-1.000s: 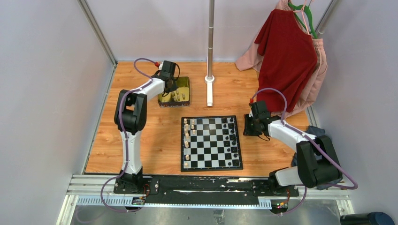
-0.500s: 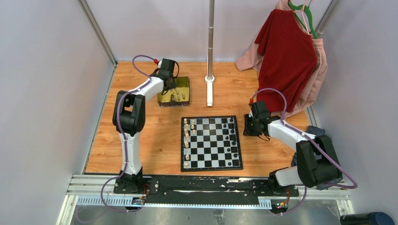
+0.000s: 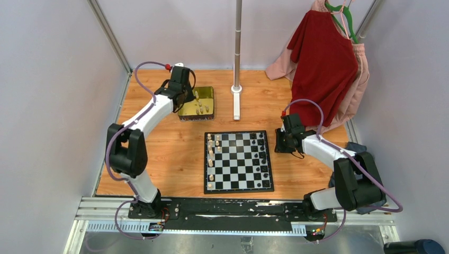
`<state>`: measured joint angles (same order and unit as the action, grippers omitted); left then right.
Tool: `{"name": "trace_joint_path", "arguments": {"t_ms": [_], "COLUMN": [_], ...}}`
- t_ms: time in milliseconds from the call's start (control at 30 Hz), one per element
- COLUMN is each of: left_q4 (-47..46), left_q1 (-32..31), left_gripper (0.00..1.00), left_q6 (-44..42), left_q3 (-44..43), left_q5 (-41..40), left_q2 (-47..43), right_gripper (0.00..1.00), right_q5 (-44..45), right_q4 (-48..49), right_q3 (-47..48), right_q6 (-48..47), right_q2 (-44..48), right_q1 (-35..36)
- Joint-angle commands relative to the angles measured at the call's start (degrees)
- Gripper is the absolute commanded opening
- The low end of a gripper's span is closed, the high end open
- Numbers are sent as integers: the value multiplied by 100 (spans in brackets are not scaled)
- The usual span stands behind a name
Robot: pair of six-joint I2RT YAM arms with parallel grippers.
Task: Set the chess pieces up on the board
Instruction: Pick up the chess piece from the storage box, then place the chess piece on the chessboard.
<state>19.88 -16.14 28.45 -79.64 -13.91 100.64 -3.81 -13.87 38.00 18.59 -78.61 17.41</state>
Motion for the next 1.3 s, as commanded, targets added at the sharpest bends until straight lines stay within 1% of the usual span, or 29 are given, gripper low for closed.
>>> {"name": "trace_joint_path", "arguments": {"t_ms": [0, 167, 367, 533, 733, 1000, 1133, 1267], "left_q4": [405, 860, 1123, 1260, 1282, 1268, 1221, 926], "left_q1": [-483, -1180, -1911, -2484, -3288, -4147, -4368, -4406], "left_gripper": [0, 0, 0, 0, 0, 0, 0, 0], "left_q6": [-274, -467, -366, -312, -408, -429, -379, -270], "left_q3": [451, 1019, 1861, 2190, 2197, 2085, 2084, 2316], "left_q5": [8, -278, -435, -414, -499, -693, -787, -745], "left_q2": [-672, -1512, -2566, -2994, -2886, -2325, -2068, -2034], "right_gripper": [28, 28, 28, 28, 28, 28, 28, 28], "right_q5": [218, 254, 297, 345, 365, 374, 357, 331], "right_q4": [-54, -20, -49, -122, -138, -148, -143, -127], "right_q3": [129, 77, 91, 122, 38, -5, -10, -12], "right_q6": [11, -4, -19, -55, -56, -67, -60, -47], "right_q2": [77, 121, 191, 287, 391, 477, 479, 477], "right_q1": [-75, -88, -88, -93, -89, -84, -88, -89]}}
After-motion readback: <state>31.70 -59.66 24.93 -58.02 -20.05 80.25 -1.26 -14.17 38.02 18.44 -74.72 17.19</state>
